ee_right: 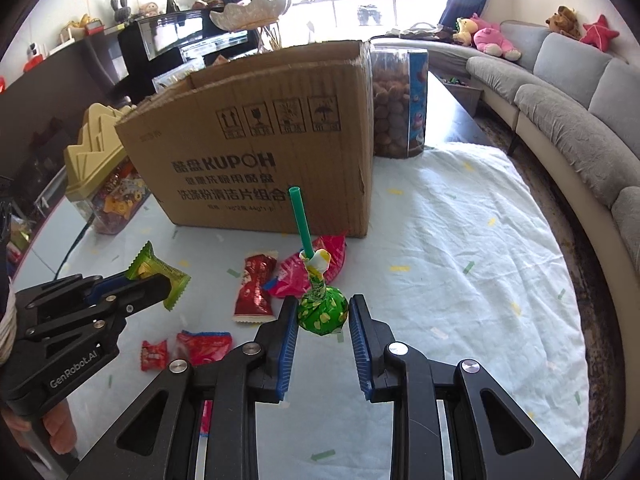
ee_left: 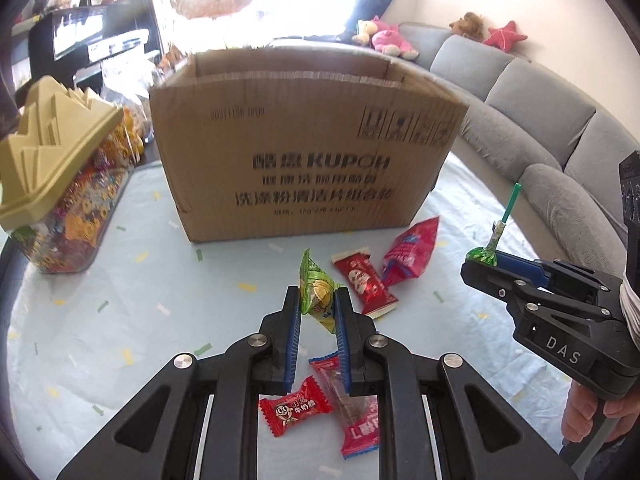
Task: Organize snacks
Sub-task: 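Grasp the yellow-green candy with left tool while right tool grasps the green lollipop, then carry both items into the cardboard box and open both tools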
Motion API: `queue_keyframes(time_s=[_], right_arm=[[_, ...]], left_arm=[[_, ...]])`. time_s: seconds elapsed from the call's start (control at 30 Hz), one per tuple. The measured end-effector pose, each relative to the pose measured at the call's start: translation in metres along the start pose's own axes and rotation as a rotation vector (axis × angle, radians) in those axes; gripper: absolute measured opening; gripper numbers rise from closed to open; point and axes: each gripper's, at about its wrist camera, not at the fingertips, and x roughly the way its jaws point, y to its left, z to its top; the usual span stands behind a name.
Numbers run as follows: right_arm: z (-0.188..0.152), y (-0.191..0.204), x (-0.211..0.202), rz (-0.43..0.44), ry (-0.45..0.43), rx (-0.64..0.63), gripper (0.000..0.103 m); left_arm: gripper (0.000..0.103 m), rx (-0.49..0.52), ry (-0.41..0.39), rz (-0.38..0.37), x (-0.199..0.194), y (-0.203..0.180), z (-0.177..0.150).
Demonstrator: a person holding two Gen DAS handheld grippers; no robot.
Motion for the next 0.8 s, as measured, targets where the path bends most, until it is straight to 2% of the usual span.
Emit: queue_keyframes(time_s=[0.37, 0.8], right_arm=[[0.019, 0.012, -0.040, 0.028, -0.103, -0.015, 0.027], [0.060, 0.029, -0.068, 0.073, -0.222, -0.027, 0.027]], left_arm=[[0.018, 0.026, -0.133, 0.002, -0.044, -0.011, 0.023], [0.018, 0.025, -0.290, 0.013, -0.083, -0.006, 0.065]])
